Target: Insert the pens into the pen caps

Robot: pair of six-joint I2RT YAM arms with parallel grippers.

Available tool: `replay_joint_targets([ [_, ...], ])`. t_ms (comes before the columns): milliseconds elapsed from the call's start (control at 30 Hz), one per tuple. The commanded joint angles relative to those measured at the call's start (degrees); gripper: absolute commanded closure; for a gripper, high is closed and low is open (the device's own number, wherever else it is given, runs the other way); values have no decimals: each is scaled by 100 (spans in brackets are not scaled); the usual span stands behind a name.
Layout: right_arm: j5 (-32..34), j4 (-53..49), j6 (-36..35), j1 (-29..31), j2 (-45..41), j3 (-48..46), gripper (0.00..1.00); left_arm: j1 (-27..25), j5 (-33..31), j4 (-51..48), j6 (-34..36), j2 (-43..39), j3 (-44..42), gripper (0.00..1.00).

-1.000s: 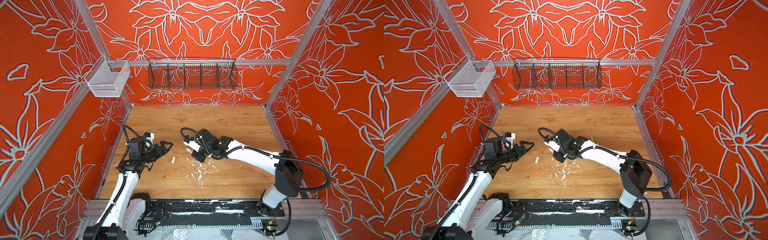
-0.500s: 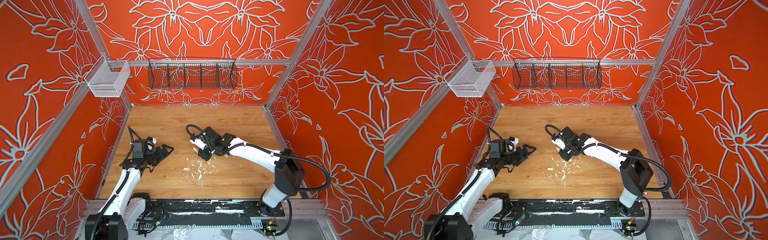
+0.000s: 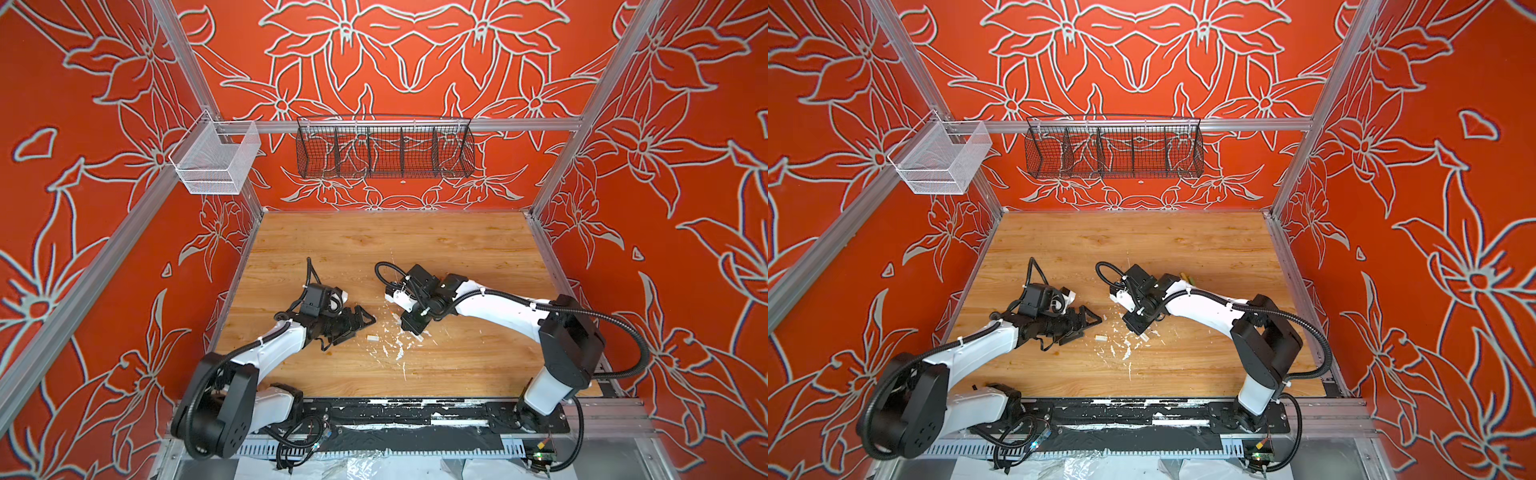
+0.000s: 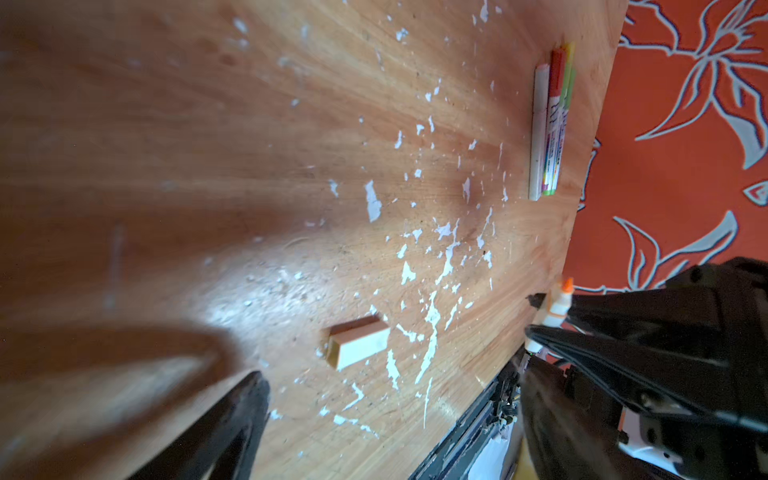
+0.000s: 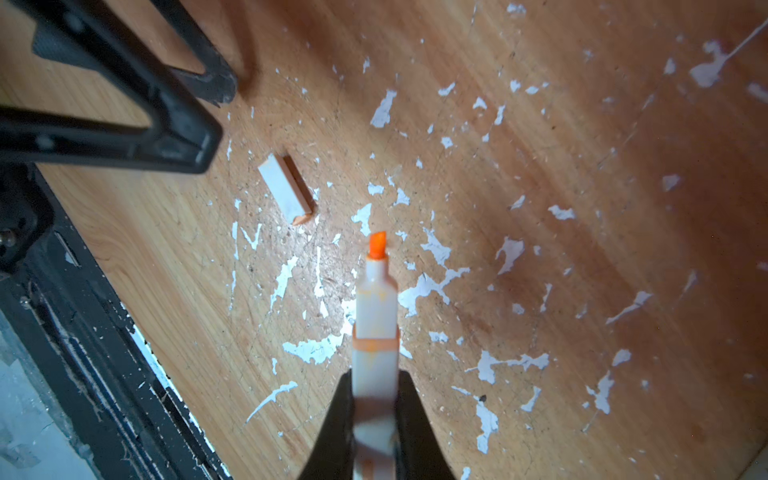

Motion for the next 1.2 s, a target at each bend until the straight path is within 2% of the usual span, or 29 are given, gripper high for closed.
replay_joint_targets([
  [0,-106,15,345,26,-259,-306,100,-229,284,494,163,334,276,7],
  [200,-16,191,677,20,-684,-846,100,-524,261,479,387,1023,622,8],
  [300,152,106,764,15,-817,-930,100,-608,327,-61,567,1272,887,11],
  [533,466,61,1067,-290,-1240,-1108,100,-1146,-342,-982,529,785,595,12],
  [733,448,123,901,-329,-1506,-1143,100,-1662,-375,-676,220,721,424,12],
  [1167,179,120,776,-315,-1854,-1395,100,-1663,-1751,-1433,63,1081,1010,16],
])
